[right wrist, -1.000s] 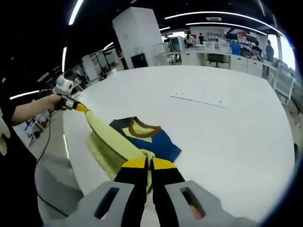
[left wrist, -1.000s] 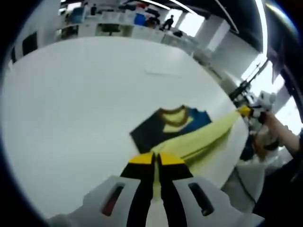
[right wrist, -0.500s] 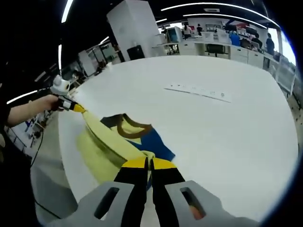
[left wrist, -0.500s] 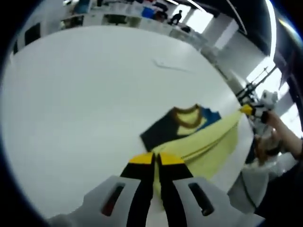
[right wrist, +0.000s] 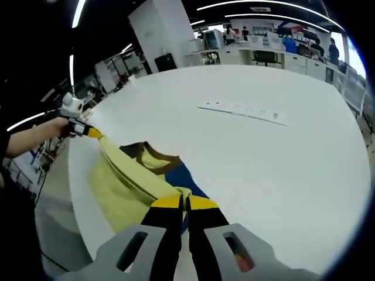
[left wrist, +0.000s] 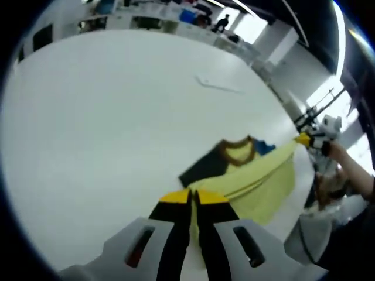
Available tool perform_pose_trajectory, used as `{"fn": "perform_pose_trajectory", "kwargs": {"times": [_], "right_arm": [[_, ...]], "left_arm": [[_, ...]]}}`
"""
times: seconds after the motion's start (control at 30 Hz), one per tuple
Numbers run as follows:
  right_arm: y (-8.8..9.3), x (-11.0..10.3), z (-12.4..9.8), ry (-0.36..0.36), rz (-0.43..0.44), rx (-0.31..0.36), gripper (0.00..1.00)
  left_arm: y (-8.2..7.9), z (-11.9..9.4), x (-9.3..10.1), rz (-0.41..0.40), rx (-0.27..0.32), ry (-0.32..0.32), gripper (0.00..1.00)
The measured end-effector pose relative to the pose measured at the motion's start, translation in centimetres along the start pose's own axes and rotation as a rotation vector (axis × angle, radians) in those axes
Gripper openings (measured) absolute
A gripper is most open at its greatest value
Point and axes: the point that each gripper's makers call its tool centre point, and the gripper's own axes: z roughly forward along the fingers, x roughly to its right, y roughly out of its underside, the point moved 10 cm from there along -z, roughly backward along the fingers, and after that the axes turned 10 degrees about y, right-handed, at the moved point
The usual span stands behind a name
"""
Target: Fold the garment on the visible template until the final outline fits inside the template.
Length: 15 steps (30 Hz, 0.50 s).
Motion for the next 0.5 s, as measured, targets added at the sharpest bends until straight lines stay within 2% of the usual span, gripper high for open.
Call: {"fn": "perform_pose_trajectory", "kwargs": {"times": [0.5], "right_arm": [[0.1, 1.1, 2.4, 0.019, 0.009, -0.029, 0.03]], "left_arm": [[-0.3, 1.8, -1.4, -0.038, 0.008, -0.009, 0.0]]}}
